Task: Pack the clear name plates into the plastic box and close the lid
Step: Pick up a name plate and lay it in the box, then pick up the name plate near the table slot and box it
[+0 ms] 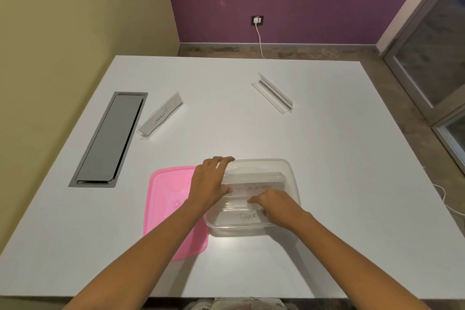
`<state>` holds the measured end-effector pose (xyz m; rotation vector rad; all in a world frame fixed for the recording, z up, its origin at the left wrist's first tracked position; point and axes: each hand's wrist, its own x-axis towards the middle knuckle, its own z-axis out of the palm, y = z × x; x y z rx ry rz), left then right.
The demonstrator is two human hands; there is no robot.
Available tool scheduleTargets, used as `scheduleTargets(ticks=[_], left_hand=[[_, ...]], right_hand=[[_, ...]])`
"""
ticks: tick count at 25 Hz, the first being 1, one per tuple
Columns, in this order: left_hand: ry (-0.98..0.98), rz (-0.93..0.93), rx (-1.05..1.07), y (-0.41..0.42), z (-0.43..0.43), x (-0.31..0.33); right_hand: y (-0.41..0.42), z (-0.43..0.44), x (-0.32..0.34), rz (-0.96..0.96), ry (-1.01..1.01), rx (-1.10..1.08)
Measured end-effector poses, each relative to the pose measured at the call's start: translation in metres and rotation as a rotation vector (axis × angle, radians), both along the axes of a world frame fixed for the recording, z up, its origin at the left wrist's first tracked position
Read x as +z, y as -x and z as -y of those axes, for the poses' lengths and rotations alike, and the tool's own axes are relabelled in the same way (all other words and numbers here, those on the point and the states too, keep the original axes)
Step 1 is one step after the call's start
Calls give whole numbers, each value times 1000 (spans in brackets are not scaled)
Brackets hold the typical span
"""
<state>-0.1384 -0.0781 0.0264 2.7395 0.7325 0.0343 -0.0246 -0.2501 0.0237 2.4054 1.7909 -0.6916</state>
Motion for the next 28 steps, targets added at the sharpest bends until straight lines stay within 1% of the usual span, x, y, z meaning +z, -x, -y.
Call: scheduleTargets(ticks=[4,6,9,12,14,16,18,22,25,28], left_hand=[[-12,40,34,-2,1,-3],[-13,51,35,-2,0,-4],[2,54,30,-2,0,-8],[10,43,9,0,-2,-11],[43,69,-5,1,-3,-11],[72,150,-4,2,-6,-10],[51,230,38,2,-14,-8],[-10,289,231,-1,-55,-3],[-68,219,417,-7,-106,-2],[-92,104,613,-14,-163,-2]], right_hand=[[1,1,0,-38,-33,-42],[2,2,5,-82,-100,-90],[2,1,15,-144,-339,-211],[-4,-5,26,-120,-566,-304],[-11,-12,31,-78,-648,-342],[-19,-20,32,-18,-692,-368],[-29,-29,30,30,-663,-390],[-50,-52,21,25,-457,-361],[-62,-65,19,81,-347,-276],[-72,-71,19,75,-325,-247]])
